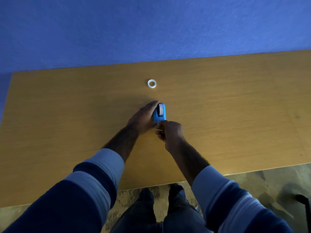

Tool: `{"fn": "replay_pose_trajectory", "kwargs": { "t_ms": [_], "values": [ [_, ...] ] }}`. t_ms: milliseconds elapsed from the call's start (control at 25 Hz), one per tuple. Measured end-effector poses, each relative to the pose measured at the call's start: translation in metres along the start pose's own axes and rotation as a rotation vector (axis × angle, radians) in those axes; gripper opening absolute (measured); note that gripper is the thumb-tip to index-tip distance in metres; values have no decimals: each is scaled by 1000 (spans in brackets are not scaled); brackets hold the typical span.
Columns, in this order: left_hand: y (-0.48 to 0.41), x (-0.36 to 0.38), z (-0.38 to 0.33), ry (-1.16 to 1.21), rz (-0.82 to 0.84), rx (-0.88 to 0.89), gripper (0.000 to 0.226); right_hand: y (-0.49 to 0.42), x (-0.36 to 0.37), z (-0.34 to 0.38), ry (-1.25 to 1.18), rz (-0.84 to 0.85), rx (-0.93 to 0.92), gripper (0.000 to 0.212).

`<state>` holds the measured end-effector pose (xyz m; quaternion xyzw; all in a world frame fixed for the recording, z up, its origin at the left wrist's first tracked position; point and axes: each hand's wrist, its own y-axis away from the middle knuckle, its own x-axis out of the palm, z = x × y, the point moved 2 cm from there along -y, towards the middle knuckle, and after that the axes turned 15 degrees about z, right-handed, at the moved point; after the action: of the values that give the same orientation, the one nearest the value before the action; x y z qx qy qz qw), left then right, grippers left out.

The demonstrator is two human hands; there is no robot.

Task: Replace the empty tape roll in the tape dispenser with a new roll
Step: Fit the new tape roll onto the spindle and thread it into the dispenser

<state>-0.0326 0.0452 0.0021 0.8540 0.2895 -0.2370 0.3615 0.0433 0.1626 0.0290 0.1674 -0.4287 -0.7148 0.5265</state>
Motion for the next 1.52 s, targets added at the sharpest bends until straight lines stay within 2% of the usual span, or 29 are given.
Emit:
{"fn": "replay_pose_trajectory", "kwargs": {
  "t_ms": [1120, 1520],
  "values": [
    [3, -3, -5, -125, 19, -21, 105, -13, -7, -21, 38, 42, -75, 14],
    [2, -1, -3, -166, 24, -30, 106, -17, -9, -27, 119, 21, -137, 22]
  ]
}}
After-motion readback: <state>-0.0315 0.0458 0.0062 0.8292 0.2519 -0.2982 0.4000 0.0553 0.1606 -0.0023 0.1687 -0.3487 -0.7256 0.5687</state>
